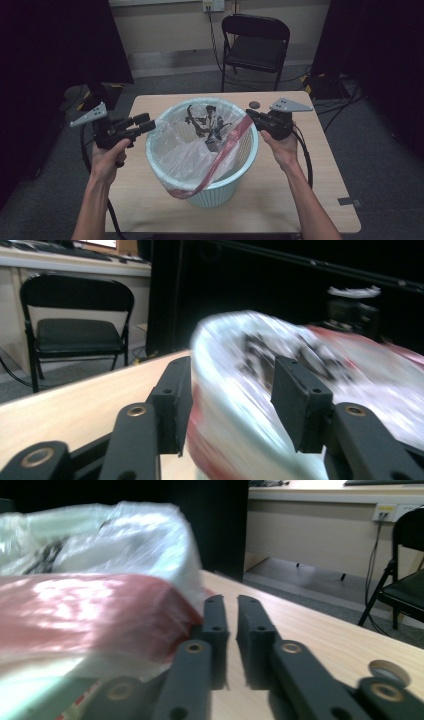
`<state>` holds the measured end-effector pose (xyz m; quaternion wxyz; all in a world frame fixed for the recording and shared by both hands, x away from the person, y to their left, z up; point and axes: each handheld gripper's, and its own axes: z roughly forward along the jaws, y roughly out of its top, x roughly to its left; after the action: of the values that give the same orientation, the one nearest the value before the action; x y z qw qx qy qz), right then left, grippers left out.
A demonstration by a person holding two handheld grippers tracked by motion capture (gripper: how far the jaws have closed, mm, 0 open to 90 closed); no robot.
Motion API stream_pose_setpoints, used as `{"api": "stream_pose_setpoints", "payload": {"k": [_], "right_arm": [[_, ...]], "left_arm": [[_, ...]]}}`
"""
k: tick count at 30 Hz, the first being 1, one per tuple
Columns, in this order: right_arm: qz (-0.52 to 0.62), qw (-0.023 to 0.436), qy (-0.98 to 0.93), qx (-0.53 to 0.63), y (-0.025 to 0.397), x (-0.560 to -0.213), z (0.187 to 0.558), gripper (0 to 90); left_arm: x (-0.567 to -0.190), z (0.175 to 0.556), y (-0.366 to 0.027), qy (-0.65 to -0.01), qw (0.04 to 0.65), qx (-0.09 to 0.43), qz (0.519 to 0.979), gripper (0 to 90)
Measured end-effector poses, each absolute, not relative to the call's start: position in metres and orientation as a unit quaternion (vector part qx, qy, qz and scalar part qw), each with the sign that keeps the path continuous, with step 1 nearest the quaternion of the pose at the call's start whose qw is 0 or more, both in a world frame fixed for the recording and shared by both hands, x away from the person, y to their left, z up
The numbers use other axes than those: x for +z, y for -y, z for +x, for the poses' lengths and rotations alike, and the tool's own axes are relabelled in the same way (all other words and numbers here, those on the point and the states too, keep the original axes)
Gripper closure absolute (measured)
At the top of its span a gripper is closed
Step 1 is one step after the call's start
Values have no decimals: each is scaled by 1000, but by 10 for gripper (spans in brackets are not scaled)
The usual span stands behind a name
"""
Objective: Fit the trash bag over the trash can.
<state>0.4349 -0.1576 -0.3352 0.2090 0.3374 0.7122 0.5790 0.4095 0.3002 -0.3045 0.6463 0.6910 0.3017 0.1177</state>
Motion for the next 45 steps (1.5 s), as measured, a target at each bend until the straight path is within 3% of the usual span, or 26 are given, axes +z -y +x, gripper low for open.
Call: {"api": "stream_pose_setpoints", "payload": {"k": [3, 6, 11, 17, 20, 26, 29, 40, 45], "right_arm": [[344, 224, -706, 577, 164, -324, 432, 705], [344, 237, -698, 582, 167, -308, 425, 635], [333, 233, -689, 600, 161, -289, 417, 544], [321, 202, -724, 576, 140, -292, 418, 484], [317, 179, -735, 571, 142, -295, 418, 544], [316, 206, -722, 580, 144, -295, 407, 743], [318, 216, -713, 587, 152, -295, 404, 900], [336, 203, -714, 580, 156, -319, 411, 900], [325, 195, -716, 586, 149, -323, 428, 900]], "left_arm": [[-302, 430, -290, -300, 634, 115, 703, 497], [-306, 437, -282, -296, 619, 107, 720, 640], [-309, 429, -281, -296, 622, 108, 717, 674], [-310, 409, -290, -308, 621, 127, 710, 639], [-313, 400, -299, -310, 632, 123, 699, 638], [-311, 389, -300, -308, 627, 140, 702, 638], [-313, 387, -302, -310, 634, 133, 696, 637], [-308, 386, -305, -301, 626, 126, 708, 630], [-303, 417, -298, -317, 621, 133, 704, 469]]}}
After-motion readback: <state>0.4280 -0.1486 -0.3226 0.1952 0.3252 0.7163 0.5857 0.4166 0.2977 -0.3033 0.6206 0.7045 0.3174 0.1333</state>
